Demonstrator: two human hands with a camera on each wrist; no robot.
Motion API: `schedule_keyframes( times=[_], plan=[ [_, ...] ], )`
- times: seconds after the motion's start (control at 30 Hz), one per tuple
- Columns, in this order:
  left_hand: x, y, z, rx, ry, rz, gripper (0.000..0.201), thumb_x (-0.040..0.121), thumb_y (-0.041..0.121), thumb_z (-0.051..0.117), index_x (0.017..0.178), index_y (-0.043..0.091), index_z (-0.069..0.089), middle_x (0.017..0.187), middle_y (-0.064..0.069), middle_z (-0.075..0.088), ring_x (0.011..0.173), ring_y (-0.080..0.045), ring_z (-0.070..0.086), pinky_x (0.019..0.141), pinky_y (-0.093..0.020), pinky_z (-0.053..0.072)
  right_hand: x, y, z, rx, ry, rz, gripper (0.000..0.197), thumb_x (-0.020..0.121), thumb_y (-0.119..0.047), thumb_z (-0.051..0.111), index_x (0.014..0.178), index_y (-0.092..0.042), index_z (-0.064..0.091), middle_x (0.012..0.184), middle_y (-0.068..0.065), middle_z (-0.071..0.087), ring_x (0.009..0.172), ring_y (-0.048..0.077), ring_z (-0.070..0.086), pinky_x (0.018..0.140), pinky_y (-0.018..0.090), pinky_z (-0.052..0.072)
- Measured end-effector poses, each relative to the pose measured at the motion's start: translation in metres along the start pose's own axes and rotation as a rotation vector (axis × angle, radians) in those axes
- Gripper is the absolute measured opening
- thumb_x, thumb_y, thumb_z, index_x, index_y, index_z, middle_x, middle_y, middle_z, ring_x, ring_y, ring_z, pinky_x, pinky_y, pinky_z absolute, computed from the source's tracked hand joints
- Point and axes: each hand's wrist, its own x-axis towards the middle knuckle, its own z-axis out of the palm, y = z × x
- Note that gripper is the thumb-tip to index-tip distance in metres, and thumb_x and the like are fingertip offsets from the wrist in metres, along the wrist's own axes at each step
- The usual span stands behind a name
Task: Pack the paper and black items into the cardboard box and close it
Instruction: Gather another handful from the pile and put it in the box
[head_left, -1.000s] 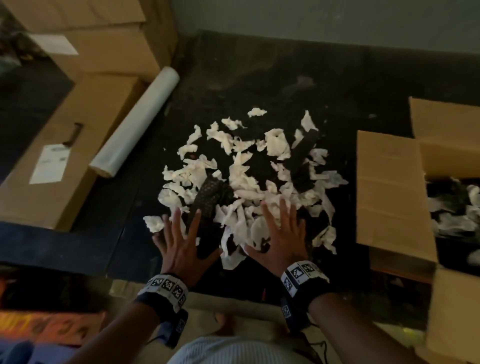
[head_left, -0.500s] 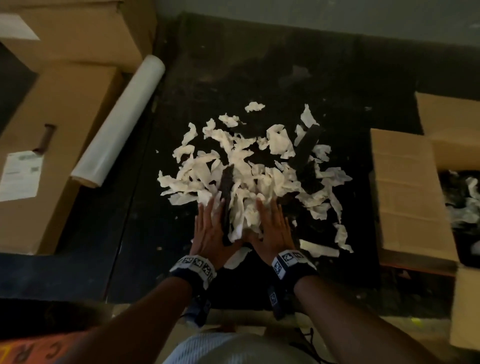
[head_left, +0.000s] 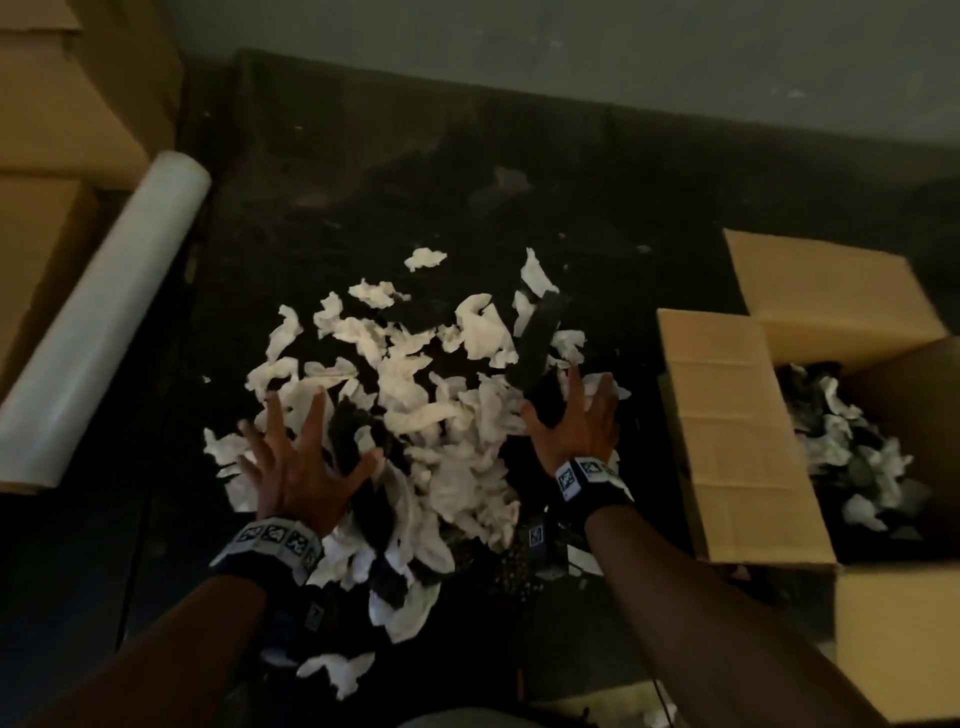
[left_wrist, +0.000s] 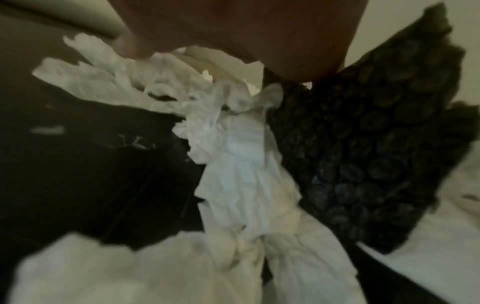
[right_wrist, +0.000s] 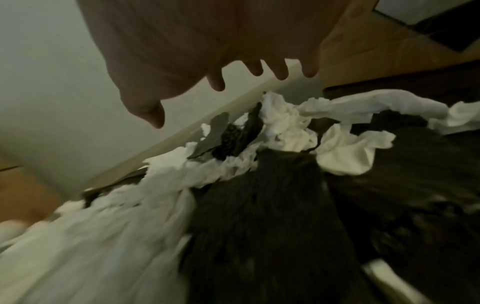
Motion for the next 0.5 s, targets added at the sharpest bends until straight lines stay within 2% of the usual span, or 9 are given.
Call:
schedule_keyframes(
  times=[0.07,0.13,0.2,0.27,0.33,0.4,0.5],
  plan=[
    [0.009,0.004,0.01,0.044,-0.058,0.035,0.113,0.062,0.096,0.038,0.156,0.049,-0.003,0.165,-0.002,-0.024,0.148,-0.047,-0.018,0.114,-0.075,0.009,0.02,0.002,0.002,0.03,-0.12,0.111,0.097,0.082,-0.071,0.058,0.157,-0.04,0.005,0.166,0.014,-0.012,0.151,0.041,-0.001,0.119,0.061,0.015],
    [0.014,0.01,0.018,0.073,-0.088,0.1,0.111,0.064,0.097,0.039,0.156,0.049,-0.001,0.165,-0.005,-0.021,0.149,-0.047,-0.015,0.115,-0.072,0.006,0.031,0.002,0.01,0.054,-0.23,0.151,0.094,0.084,-0.072,0.054,0.157,-0.04,0.002,0.165,0.02,-0.003,0.149,0.044,0.008,0.118,0.059,0.022],
    [0.017,0.019,0.023,0.097,-0.1,0.151,0.11,0.067,0.096,0.04,0.156,0.048,-0.002,0.166,-0.005,-0.017,0.151,-0.044,-0.012,0.117,-0.07,0.005,0.029,-0.005,0.021,0.019,-0.293,0.09,0.089,0.087,-0.072,0.05,0.158,-0.037,0.008,0.163,0.024,0.007,0.148,0.045,0.014,0.118,0.057,0.024],
    [0.019,0.026,0.029,0.111,-0.112,0.187,0.109,0.07,0.093,0.043,0.157,0.044,-0.001,0.167,-0.005,-0.01,0.152,-0.041,-0.009,0.118,-0.069,0.008,0.019,-0.015,0.032,-0.003,-0.316,-0.015,0.083,0.092,-0.066,0.048,0.159,-0.031,0.013,0.164,0.022,0.005,0.15,0.042,0.009,0.12,0.053,0.019],
    [0.02,0.032,0.033,0.096,-0.124,0.224,0.108,0.071,0.09,0.047,0.158,0.043,0.001,0.167,-0.004,-0.005,0.153,-0.038,-0.006,0.117,-0.07,0.012,0.004,-0.027,0.043,0.011,-0.308,-0.128,0.079,0.096,-0.06,0.047,0.159,-0.029,0.012,0.165,0.018,0.005,0.151,0.039,0.007,0.122,0.051,0.015],
    [0.02,0.035,0.034,0.075,-0.125,0.256,0.108,0.072,0.089,0.049,0.157,0.044,0.001,0.168,-0.001,-0.004,0.154,-0.036,-0.007,0.116,-0.071,0.014,-0.011,-0.038,0.049,0.047,-0.265,-0.223,0.074,0.096,-0.053,0.049,0.158,-0.028,0.018,0.165,0.016,0.012,0.151,0.036,0.011,0.121,0.05,0.018],
    [0.018,0.038,0.023,0.064,-0.071,0.289,0.106,0.073,0.091,0.043,0.157,0.045,-0.004,0.168,0.002,-0.01,0.154,-0.03,-0.016,0.118,-0.069,0.003,-0.02,-0.049,0.048,0.09,-0.197,-0.286,0.066,0.093,-0.049,0.052,0.153,-0.026,0.034,0.161,0.012,0.026,0.147,0.033,0.024,0.118,0.05,0.027]
  ],
)
